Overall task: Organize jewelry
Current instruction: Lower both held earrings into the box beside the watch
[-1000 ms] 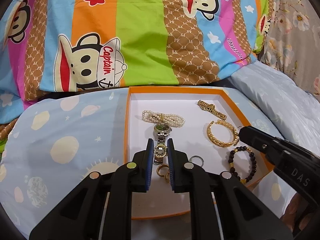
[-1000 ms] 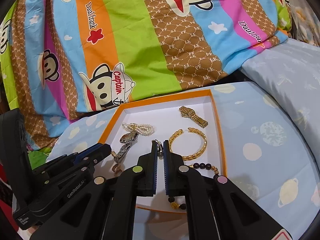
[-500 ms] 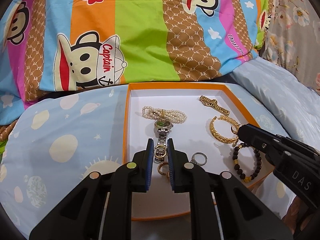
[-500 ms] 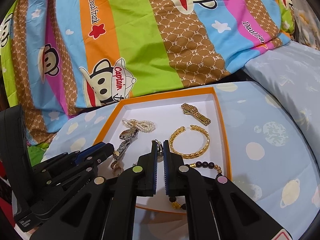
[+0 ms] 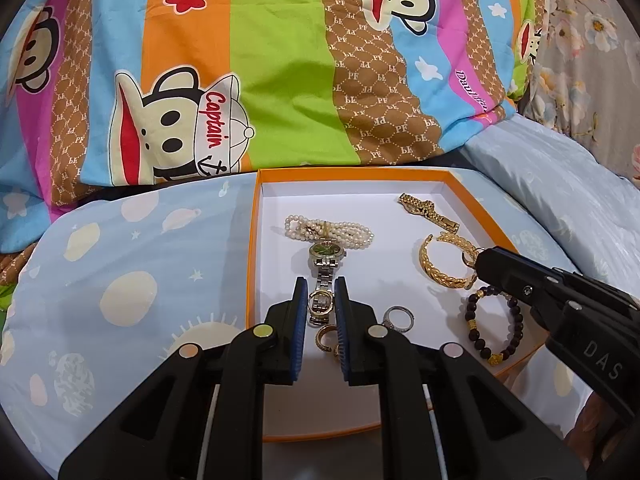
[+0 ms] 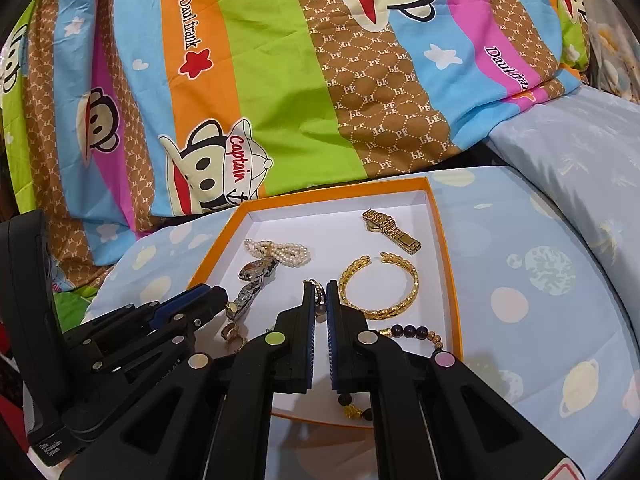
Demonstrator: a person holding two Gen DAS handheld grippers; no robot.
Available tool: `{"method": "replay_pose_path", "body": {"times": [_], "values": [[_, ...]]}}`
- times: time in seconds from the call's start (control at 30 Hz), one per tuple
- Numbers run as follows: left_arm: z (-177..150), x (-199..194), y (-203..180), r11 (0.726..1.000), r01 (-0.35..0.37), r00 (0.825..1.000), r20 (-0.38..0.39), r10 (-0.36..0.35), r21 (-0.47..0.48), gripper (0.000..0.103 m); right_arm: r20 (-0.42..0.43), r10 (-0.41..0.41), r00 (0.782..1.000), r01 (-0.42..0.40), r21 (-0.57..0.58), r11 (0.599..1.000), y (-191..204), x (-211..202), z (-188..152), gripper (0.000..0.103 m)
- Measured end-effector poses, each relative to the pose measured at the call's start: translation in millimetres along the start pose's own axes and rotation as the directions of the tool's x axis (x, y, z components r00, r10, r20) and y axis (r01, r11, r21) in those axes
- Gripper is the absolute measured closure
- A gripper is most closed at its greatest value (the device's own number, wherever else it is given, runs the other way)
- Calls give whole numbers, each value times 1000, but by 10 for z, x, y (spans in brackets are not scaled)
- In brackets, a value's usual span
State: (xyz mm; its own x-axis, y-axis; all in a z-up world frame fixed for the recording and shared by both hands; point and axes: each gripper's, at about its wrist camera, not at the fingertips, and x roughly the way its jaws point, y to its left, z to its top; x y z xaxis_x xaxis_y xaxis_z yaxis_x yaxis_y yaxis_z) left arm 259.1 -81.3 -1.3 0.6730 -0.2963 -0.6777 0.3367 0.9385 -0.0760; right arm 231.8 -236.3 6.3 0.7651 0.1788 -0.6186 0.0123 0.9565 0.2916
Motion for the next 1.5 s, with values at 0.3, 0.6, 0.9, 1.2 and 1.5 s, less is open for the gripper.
{"method": "replay_pose_path", "body": {"times": [0.3,0.6,0.9,1.2,1.5], "values": [[1,-12,-11,1000,0,1000,4,0,6,90,0,-1,1000,1,-4,1000,8,9,-6,98],[-1,-11,-19,1000,-1,1000,5,1,8,90,-2,-1,1000,1,-6,1000,12,14,-8,98],[0,-8,-20,1000,0,1000,5,0,9,90,-4,-1,1000,1,-10,1000,31,30,-15,98],[0,-8,-20,1000,-1,1000,5,1,9,90,-7,-1,1000,1,-13,1000,36,41,-20,98],[1,-10,-21,1000,-2,1000,5,1,9,90,-8,-1,1000,0,-13,1000,36,44,-19,98]]}}
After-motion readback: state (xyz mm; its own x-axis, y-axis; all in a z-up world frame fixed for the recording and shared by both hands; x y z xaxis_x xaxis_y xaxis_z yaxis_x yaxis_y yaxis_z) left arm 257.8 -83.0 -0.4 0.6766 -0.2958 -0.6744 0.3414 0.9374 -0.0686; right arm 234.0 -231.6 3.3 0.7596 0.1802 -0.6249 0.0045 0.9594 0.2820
